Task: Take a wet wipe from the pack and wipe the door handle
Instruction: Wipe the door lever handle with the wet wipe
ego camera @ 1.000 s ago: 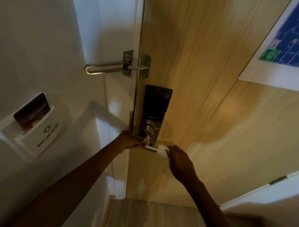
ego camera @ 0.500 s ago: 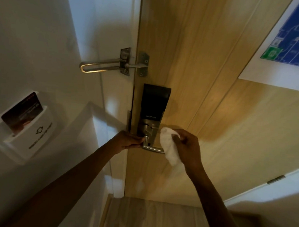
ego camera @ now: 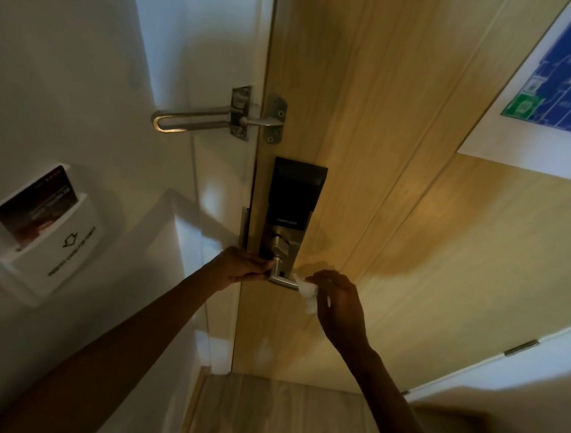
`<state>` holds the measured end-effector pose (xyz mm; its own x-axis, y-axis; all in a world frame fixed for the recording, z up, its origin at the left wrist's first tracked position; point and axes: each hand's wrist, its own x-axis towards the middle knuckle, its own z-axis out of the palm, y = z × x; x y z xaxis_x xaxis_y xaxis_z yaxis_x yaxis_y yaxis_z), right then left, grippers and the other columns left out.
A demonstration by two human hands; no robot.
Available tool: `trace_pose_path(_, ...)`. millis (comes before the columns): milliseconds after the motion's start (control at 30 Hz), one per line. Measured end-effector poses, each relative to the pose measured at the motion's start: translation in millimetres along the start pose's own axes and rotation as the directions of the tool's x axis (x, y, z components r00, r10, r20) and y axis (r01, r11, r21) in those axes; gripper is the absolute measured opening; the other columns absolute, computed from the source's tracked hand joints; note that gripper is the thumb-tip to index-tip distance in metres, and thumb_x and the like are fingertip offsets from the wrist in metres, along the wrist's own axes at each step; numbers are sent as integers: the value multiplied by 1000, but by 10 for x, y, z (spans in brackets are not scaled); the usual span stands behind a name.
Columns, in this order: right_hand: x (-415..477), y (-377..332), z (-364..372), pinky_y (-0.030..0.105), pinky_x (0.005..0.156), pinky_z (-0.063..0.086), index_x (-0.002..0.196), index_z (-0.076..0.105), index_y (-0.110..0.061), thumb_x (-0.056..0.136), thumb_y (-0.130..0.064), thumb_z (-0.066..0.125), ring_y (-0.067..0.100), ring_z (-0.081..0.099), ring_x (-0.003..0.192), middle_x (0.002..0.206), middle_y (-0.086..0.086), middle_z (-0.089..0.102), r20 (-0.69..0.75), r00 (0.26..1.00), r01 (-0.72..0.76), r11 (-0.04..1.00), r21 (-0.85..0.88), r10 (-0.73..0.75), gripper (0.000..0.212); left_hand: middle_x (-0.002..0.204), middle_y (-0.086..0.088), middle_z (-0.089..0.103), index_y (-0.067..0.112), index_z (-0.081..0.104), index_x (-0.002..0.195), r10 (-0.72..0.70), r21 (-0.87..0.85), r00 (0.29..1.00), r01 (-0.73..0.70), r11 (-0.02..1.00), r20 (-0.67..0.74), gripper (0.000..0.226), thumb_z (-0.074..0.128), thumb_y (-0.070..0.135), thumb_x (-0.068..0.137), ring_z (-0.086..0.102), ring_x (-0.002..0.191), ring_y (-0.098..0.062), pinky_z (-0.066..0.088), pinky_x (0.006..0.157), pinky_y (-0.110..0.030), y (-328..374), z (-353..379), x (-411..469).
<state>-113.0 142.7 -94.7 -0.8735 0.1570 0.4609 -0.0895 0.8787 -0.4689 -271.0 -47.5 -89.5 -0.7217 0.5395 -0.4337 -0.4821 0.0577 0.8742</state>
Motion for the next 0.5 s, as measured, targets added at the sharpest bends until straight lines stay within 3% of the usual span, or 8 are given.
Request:
trace_pose_path(100,-70,105,12,32,97,42,125,56,-11,96,-23,48,22,52,113,121,9,61,180,978,136,979,-153,-108,32,94,-15,75,-6,68,100,-7,5,1000,7,1000,-4,28,76,4,75,75,82,-18,60,67,-22,-5,1,2)
trace_pose_path(167,-51,196,-5,34,91,44,124,54,-11,94,-22,57,23,55,107,117,9,61,263,955,197,955,-223,-136,32,93,-14,75,-5,68,98,-15,9,1000,15,1000,-9,27,76,4,74,75,81,-18,60,67,-22,-1,9,-10)
trace_pose_path(267,22,275,-36,36,81,47,112,58,-10,80,-10,73,25,59,95,105,9,63,302,939,255,923,-289,-164,36,93,-15,74,-6,68,99,-12,6,1000,12,1000,-10,27,76,4,75,75,79,-17,60,67,-21,-3,20,-21)
trace_pose_path(500,193,-277,355,40,86,42,113,58,-13,74,-11,71,26,59,90,104,9,62,353,922,277,905,-322,-157,41,110,-22,71,-11,63,113,-32,42,999,33,999,-19,48,79,8,71,71,100,-27,59,83,-31,29,12,-24)
